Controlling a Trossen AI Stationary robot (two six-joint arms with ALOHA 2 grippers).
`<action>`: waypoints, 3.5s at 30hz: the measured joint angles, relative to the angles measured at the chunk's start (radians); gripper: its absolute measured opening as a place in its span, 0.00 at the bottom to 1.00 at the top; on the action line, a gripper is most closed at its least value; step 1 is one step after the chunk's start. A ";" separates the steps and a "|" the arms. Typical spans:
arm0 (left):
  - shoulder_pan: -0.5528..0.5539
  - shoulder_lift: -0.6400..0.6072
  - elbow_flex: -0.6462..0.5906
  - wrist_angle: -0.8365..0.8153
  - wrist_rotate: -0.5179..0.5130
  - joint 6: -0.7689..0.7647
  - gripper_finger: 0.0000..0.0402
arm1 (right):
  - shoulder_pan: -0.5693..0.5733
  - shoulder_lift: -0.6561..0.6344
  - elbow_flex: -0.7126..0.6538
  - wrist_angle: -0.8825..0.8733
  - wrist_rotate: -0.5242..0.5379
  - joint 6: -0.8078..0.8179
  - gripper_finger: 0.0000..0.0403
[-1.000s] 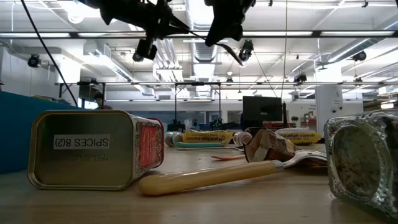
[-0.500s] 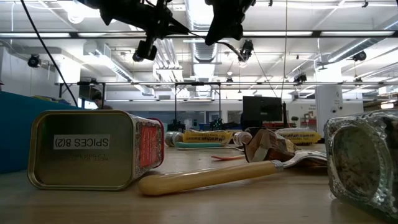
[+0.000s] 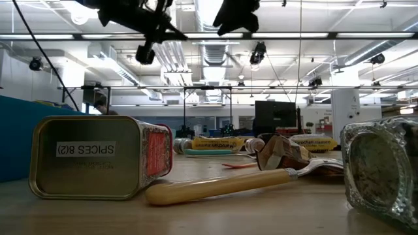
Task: Pick & Place Food Item
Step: Put the black spoon into the green bin
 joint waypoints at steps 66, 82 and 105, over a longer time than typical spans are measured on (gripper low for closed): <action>0.339 -0.338 -0.524 -0.172 -0.313 0.228 0.02 | 0.042 -0.080 -0.004 -0.115 0.001 0.088 0.43; 0.338 -0.331 -0.521 -0.229 -0.303 0.278 0.02 | 0.048 -0.080 -0.004 -0.143 -0.001 0.087 0.43; 0.340 -0.326 -0.527 -0.359 -0.326 0.347 0.02 | 0.076 -0.080 -0.004 -0.141 -0.001 0.103 0.43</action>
